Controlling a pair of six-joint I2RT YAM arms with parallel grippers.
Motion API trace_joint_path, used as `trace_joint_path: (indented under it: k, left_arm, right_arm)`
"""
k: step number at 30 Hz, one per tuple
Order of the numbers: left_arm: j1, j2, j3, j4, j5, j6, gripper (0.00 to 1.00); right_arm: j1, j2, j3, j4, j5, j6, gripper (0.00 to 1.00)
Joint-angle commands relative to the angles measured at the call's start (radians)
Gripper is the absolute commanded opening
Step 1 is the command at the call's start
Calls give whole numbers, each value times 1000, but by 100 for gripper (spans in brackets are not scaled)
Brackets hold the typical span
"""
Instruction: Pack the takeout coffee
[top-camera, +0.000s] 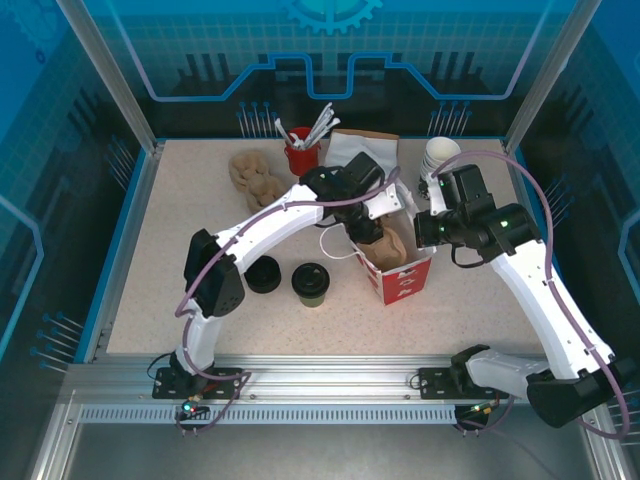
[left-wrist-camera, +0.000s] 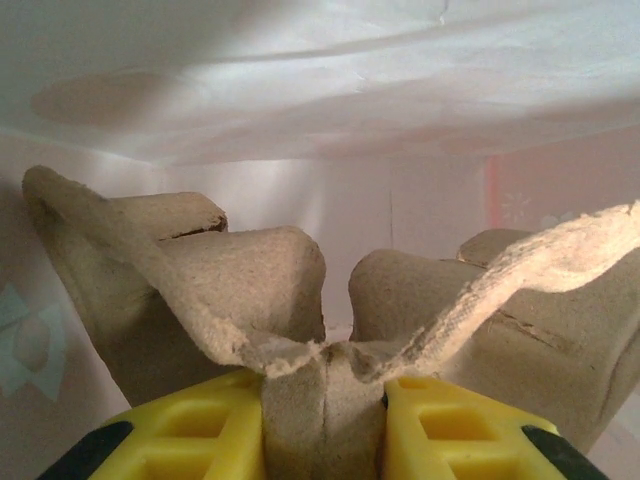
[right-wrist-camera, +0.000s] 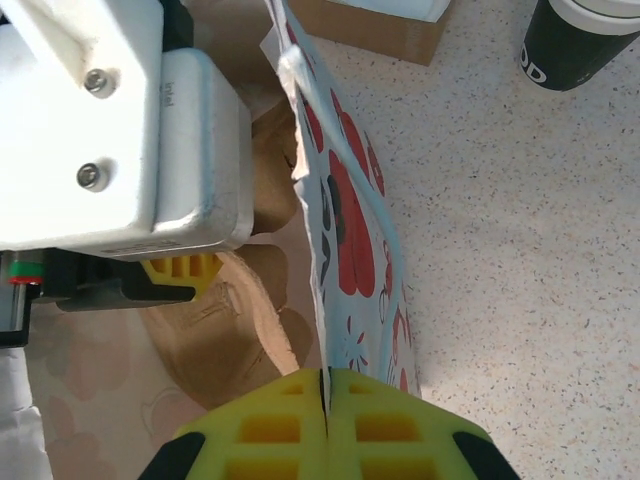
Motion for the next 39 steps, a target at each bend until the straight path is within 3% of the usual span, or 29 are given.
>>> trace_joint_path:
  k: [1,14,28,39]
  left_arm:
    - [-16,56,57,-71,-38,34,28]
    - [-37,153,176,-151,-42,36,30]
    - [-35,63,174,-138,12,-4,64]
    - [-29,-123,130,-100,66,-102,66]
  right_arm:
    - [-12,-21,-14,25,-2,19,0]
    - [-13,-50,-46,54,-26,47,0]
    - [-18,-68,-61,58,-32,55,0]
    - [-46,-105,-94,96,-57,61,0]
